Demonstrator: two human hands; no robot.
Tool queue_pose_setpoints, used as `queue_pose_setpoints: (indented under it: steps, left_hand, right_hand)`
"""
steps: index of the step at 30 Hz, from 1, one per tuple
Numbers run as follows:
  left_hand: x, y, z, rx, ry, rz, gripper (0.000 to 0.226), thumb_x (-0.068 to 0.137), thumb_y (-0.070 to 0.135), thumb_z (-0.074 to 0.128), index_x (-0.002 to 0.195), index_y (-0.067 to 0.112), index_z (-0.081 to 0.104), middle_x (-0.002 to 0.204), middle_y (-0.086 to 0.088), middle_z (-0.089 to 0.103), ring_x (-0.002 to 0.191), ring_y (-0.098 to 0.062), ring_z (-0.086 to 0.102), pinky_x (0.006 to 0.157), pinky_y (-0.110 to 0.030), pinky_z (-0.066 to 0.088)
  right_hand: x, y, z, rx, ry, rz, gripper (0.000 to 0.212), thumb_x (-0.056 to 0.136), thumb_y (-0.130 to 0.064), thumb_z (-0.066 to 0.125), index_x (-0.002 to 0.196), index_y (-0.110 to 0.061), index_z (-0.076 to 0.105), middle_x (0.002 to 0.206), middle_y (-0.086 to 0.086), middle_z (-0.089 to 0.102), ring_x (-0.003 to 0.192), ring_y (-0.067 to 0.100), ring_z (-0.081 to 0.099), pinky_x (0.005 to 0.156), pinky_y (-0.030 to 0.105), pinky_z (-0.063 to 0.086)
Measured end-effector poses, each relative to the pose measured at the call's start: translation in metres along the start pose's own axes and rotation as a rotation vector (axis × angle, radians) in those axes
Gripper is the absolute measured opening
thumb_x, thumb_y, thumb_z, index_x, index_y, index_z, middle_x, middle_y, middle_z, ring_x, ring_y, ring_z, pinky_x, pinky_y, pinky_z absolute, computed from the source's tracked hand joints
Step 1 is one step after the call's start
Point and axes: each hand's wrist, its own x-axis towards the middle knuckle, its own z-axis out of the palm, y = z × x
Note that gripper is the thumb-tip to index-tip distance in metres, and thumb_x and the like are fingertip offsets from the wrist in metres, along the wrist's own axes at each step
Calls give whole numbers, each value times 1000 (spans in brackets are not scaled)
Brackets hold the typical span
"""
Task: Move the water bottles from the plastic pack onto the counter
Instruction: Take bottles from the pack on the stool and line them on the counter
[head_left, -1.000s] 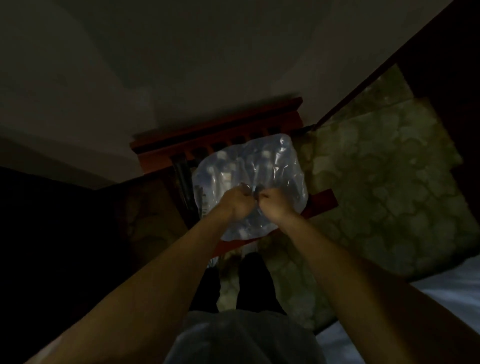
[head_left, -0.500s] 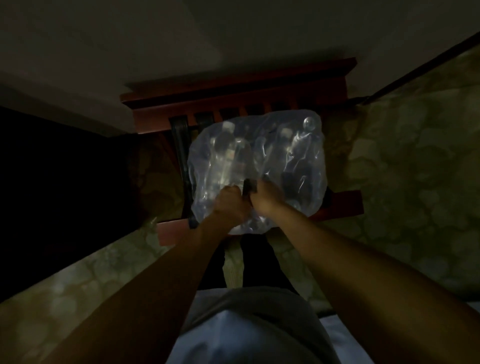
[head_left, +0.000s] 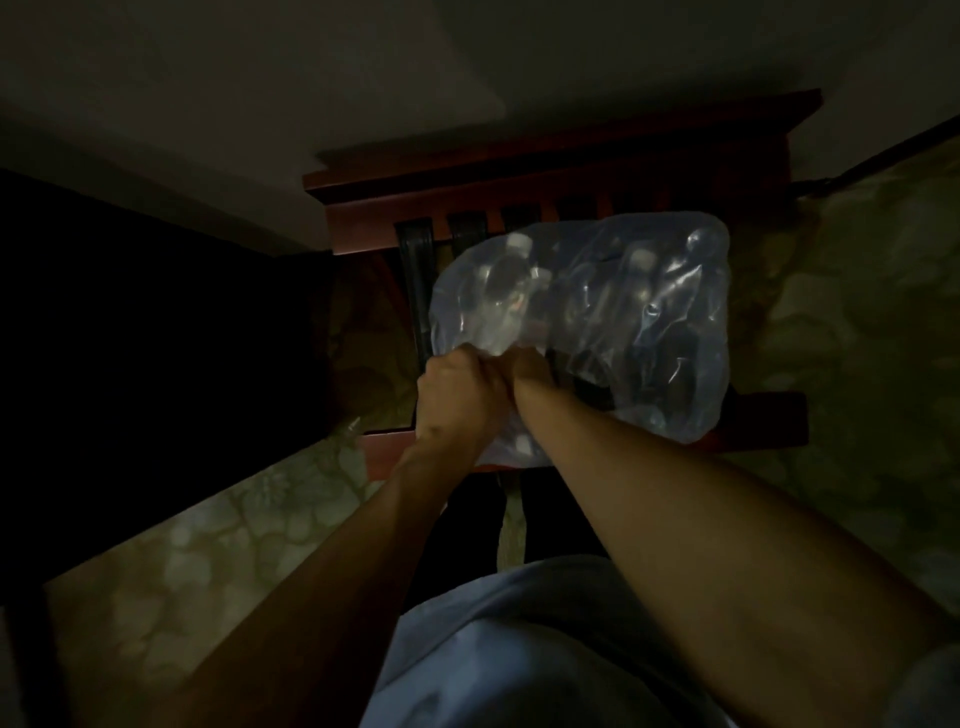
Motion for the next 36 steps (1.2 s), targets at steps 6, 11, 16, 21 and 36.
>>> queue_pose_setpoints:
  steps: [6, 11, 16, 21, 36]
  left_hand:
    - [-3, -7, -2, -55, -44, 16, 27, 95, 16, 48, 108, 3, 68, 102, -19, 70, 92, -37, 69, 82, -45, 58]
    - [-10, 1, -2, -60, -93, 39, 27, 97, 16, 49, 110, -2, 65, 110, -22, 69, 100, -39, 67, 88, -45, 56]
    - [-14, 11, -3, -191, -218, -56, 45, 102, 35, 43, 102, -4, 66, 107, -26, 68, 103, -41, 65, 88, -39, 52]
    - [-16, 20, -5, -918, -603, -416, 61, 97, 55, 47, 119, 0, 63, 115, -24, 68, 109, -38, 66, 99, -49, 52]
    - [-51, -48, -50, -574, -544, -243, 43, 90, 42, 63, 105, 3, 73, 108, -19, 74, 89, -27, 70, 89, -43, 54]
  right_hand:
    - [-9, -8, -3, 87, 62, 40, 41, 96, -35, 55, 118, -1, 59, 120, 17, 64, 92, 24, 59, 67, 21, 40]
    - [-33, -3, -29, 258, 124, 83, 32, 88, -32, 63, 108, -6, 63, 107, 13, 68, 88, 28, 64, 80, 37, 56]
    - [-61, -1, -65, 377, 48, 141, 26, 85, -44, 62, 91, -19, 61, 95, 7, 67, 85, 25, 65, 75, 37, 57]
    - [-95, -7, -100, 29, -183, 186, 62, 79, -60, 65, 125, -20, 52, 111, 8, 61, 78, 22, 69, 64, 30, 56]
    - [-55, 34, -77, -27, -103, -7, 10, 94, -21, 55, 87, -15, 59, 86, 6, 61, 84, 21, 59, 75, 33, 48]
